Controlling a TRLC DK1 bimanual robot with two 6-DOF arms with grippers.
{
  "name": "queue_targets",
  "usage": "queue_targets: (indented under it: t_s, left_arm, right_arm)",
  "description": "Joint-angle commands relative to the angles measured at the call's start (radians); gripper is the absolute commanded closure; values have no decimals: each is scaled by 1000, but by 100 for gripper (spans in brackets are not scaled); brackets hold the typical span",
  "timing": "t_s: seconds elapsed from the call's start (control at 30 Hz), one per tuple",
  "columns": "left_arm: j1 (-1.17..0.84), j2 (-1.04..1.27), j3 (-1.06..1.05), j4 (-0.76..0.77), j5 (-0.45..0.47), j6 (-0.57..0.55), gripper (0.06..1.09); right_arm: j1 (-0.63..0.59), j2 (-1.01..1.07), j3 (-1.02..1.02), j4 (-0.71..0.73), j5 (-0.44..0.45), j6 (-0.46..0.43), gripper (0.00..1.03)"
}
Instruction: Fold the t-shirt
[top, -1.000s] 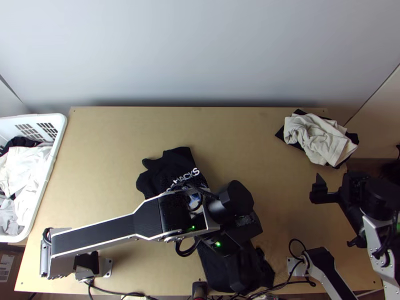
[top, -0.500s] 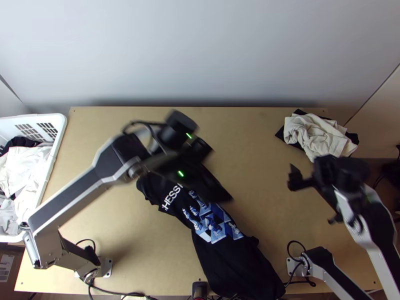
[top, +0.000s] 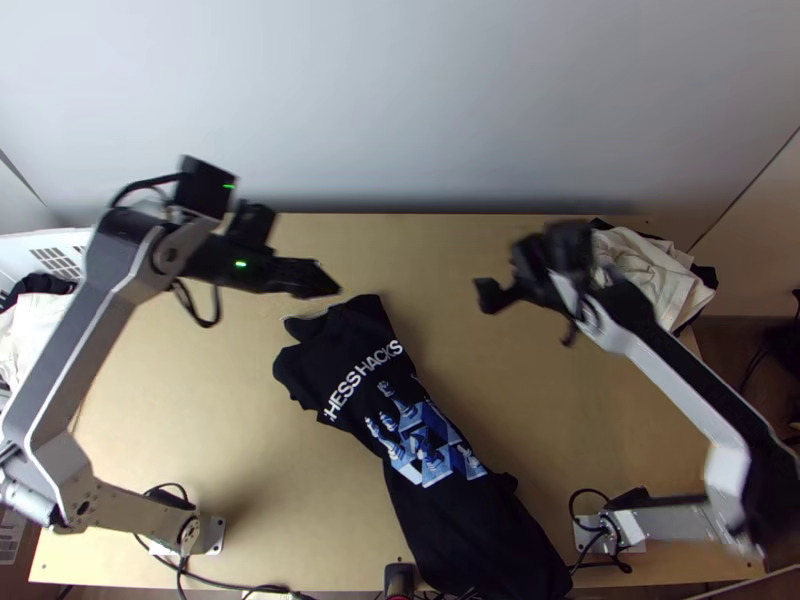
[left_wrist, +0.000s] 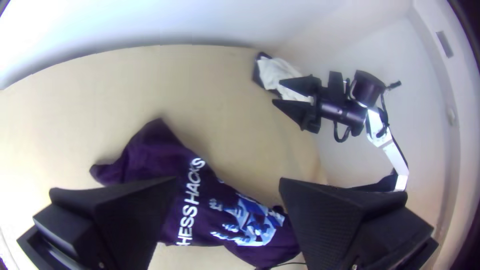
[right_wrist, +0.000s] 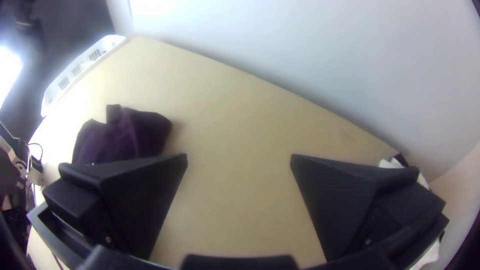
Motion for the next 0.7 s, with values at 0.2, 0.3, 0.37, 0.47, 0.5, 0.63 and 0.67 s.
queue_targets:
  t_s: [0.2, 0.3, 0.37, 0.47, 0.5, 0.63, 0.67]
  left_arm:
    - [220, -137, -415, 157, -86, 42, 11]
    - [240, -140, -486, 186, -88, 48, 11]
    - [253, -142, -531, 204, -90, 51, 11]
    - [259, -146, -595, 235, -88, 58, 11]
    - [259, -146, -615, 243, -90, 61, 11]
    - [259, -138, -681, 270, -88, 84, 11]
    - [257, -137, -698, 281, -88, 85, 11]
  right_arm:
    - [163, 466, 366, 14, -132, 7, 7]
    - [197, 528, 389, 16, -157, 13, 7]
    - [223, 562, 398, 16, -166, 16, 7]
    - [256, 592, 401, 31, -166, 37, 7]
    - [264, 604, 408, 31, -166, 43, 7]
    - [299, 644, 428, 31, -169, 54, 7]
    - [305, 654, 434, 31, -171, 56, 7]
